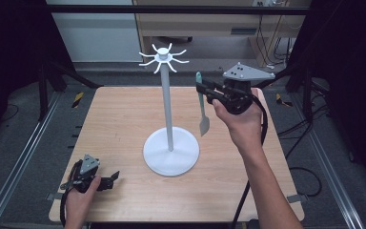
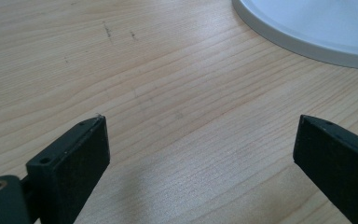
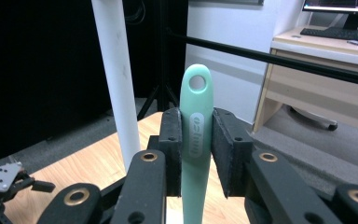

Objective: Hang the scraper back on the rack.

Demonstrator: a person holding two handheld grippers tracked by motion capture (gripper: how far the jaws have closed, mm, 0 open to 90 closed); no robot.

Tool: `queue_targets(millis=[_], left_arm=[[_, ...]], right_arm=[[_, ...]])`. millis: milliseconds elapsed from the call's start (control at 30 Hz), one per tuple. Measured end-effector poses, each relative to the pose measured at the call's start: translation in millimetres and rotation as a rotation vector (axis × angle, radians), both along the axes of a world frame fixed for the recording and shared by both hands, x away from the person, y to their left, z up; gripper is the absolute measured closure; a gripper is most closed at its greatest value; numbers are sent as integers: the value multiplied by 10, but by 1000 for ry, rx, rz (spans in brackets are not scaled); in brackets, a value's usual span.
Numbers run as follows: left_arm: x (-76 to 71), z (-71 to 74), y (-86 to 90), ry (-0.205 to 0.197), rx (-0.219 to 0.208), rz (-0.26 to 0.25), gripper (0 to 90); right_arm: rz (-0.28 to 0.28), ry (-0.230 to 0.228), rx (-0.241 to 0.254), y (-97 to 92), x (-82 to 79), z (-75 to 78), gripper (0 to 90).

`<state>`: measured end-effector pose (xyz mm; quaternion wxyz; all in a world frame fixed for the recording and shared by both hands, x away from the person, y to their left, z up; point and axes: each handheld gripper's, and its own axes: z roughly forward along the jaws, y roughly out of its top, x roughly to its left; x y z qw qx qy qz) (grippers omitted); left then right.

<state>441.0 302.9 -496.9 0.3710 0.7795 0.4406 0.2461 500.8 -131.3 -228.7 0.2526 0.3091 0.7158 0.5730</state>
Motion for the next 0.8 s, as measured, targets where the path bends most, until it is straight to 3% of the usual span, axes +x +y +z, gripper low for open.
queue_targets(millis=[800], left_arm=[[-3, 1, 2, 1, -1, -1, 32]], right_arm=[[37, -51, 34, 79, -50, 282, 746]])
